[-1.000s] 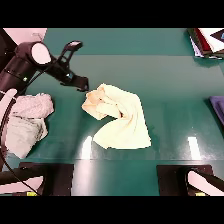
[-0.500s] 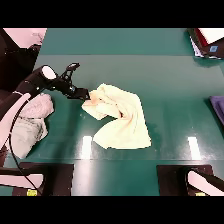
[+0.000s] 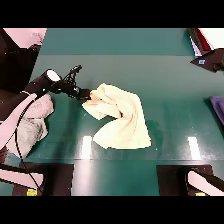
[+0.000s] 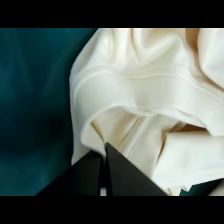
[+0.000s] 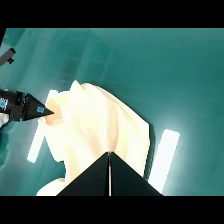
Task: Fold the shirts.
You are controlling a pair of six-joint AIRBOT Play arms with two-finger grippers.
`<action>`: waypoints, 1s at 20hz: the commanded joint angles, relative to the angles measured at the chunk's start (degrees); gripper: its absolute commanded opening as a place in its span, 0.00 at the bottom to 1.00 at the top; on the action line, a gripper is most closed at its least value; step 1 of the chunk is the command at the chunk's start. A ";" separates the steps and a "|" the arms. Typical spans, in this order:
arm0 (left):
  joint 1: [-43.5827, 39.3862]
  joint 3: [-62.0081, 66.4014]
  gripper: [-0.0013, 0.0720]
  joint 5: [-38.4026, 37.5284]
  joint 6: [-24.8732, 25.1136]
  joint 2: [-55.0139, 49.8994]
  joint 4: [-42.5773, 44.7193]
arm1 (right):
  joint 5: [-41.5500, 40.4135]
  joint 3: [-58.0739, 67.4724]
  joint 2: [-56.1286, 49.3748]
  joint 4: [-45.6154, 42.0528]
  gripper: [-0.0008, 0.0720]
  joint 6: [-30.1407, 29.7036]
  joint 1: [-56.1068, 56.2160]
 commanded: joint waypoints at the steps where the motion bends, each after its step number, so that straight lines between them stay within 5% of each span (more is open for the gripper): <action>1: 0.13 2.27 0.05 -0.55 -1.79 2.93 5.05 | 0.28 -4.52 0.07 -0.09 0.04 0.00 0.44; 4: 0.13 5.42 0.05 -0.50 -2.12 10.21 13.46 | -0.48 -13.57 0.02 -0.09 0.08 -0.02 4.35; 6: 0.13 6.69 0.05 -0.50 -2.14 14.47 15.96 | -4.20 -21.22 -0.42 -0.13 0.70 -0.02 9.11; 7: 0.13 6.82 0.05 -0.35 -2.14 16.24 15.98 | -6.38 -24.57 -1.29 -0.22 0.73 -0.02 11.54; 11: 0.13 6.86 0.05 -2.36 -2.16 18.51 15.91 | -16.57 -33.00 -8.96 -0.26 0.70 -0.11 19.58; 17: 0.13 6.86 0.05 -3.96 -2.16 18.49 15.89 | -20.81 -33.33 -18.80 -0.02 0.70 -1.22 25.09; 20: 0.13 6.86 0.05 -4.02 -2.16 18.51 15.89 | -22.08 -33.31 -19.30 -0.02 0.27 -3.06 26.91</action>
